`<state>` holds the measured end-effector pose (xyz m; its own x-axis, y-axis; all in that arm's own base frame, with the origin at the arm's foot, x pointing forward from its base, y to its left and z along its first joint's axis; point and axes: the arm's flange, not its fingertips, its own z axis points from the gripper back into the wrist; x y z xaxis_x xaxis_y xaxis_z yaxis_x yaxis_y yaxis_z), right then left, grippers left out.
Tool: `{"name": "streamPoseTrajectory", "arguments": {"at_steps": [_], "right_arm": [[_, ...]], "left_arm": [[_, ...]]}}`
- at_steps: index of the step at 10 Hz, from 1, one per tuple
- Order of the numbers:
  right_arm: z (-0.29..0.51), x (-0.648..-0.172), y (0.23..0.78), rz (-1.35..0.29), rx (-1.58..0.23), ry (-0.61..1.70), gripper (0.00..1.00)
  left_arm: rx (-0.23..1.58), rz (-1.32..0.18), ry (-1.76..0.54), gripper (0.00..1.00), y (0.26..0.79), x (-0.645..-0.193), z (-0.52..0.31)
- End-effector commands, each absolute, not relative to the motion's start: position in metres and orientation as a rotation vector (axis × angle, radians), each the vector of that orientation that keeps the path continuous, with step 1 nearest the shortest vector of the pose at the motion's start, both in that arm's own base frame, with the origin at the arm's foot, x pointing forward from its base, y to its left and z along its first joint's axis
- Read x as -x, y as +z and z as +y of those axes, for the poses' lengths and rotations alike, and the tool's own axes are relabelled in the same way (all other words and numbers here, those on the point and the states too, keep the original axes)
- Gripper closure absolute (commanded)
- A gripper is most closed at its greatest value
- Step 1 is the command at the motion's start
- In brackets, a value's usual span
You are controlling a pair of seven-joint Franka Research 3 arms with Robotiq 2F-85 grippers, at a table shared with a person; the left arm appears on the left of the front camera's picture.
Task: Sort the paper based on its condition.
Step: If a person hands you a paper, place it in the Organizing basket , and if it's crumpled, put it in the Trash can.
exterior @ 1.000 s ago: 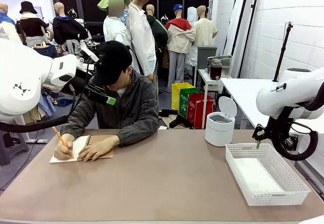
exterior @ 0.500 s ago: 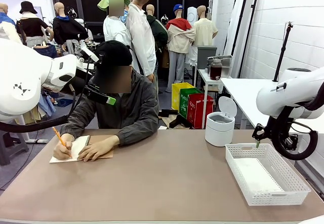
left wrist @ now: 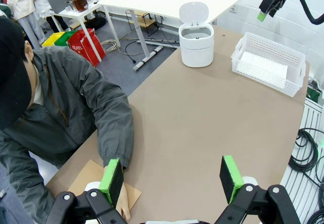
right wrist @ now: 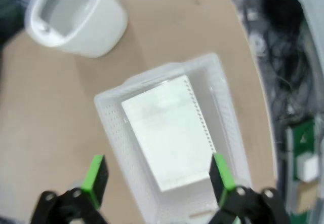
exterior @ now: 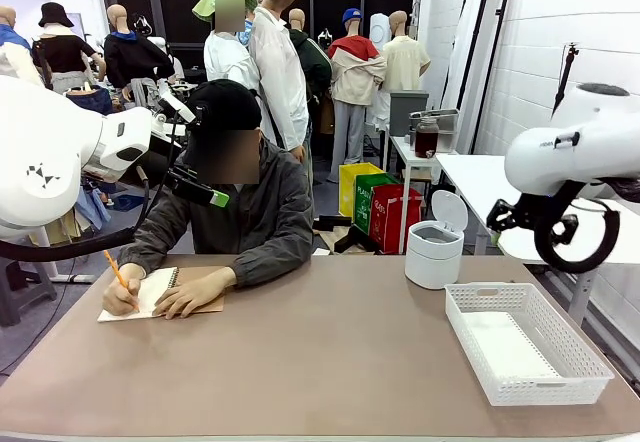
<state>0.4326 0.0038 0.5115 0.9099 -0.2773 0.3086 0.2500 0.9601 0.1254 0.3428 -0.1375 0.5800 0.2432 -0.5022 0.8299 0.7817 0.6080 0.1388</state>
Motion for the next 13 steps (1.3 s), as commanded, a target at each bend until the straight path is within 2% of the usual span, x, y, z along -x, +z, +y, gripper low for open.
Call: {"name": "streamPoseTrajectory", "arguments": {"at_steps": [1,4,7,9,11,12,13], "right_arm": [[0.024,-0.435,0.52,-0.365,-0.163,-0.05,0.0],[0.058,-0.425,0.542,-0.399,-0.25,0.347,0.0],[0.08,-0.405,0.55,-0.383,-0.321,0.627,0.0],[0.088,-0.393,0.549,-0.413,-0.313,0.671,0.0],[0.084,-0.389,0.544,-0.479,-0.317,0.583,0.0],[0.092,-0.394,0.555,-0.409,-0.288,0.657,0.0],[0.092,-0.394,0.555,-0.409,-0.288,0.657,0.0]], "left_arm": [[0.331,-0.981,-0.911,0.0,0.579,-0.344,-0.137],[0.331,-0.981,-0.911,0.0,0.579,-0.344,-0.137],[0.331,-0.981,-0.911,0.0,0.579,-0.344,-0.137],[0.331,-0.981,-0.911,0.0,0.579,-0.344,-0.137],[0.331,-0.981,-0.911,0.0,0.579,-0.344,-0.137],[0.331,-0.981,-0.911,0.0,0.579,-0.344,-0.137],[0.331,-0.981,-0.911,0.0,0.579,-0.344,-0.137]]}}
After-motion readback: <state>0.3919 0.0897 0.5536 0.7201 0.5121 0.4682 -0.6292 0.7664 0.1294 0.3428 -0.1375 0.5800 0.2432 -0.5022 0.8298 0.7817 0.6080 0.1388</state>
